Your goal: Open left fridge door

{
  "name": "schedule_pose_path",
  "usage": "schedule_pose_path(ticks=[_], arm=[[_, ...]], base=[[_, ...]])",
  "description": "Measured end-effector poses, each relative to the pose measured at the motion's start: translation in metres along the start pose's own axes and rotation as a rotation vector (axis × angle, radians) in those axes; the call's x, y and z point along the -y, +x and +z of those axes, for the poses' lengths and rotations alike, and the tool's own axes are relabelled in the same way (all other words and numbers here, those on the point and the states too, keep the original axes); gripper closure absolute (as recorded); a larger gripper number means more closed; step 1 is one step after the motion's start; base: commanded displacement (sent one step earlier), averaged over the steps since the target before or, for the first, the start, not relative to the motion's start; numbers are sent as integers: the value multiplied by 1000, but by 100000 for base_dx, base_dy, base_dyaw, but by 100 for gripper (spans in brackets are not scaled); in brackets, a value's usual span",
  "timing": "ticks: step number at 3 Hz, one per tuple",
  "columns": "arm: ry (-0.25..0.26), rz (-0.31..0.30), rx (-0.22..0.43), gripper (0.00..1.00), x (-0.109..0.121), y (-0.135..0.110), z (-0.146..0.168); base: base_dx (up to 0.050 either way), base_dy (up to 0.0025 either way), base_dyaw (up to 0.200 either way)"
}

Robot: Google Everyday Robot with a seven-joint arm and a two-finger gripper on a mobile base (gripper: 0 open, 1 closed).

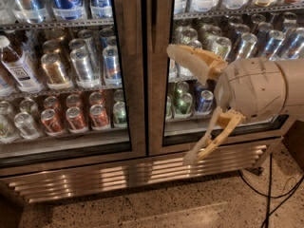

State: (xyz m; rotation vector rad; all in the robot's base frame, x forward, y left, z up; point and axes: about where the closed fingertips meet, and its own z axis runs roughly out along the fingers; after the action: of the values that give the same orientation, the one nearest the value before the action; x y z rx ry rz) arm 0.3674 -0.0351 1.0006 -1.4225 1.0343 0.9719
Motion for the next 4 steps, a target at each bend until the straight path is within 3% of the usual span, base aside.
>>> schedule_pose_path(ticks=[1,2,3,4], arm=[[0,0,0,0,0,0,0],[0,0,0,0,0,0,0],[-2,0,-2,0,0,-1,1],[12,36,-11,0,21,0,0]], base=[[4393,211,9595],[5003,-3,40],[0,0,0],[0,0,0]])
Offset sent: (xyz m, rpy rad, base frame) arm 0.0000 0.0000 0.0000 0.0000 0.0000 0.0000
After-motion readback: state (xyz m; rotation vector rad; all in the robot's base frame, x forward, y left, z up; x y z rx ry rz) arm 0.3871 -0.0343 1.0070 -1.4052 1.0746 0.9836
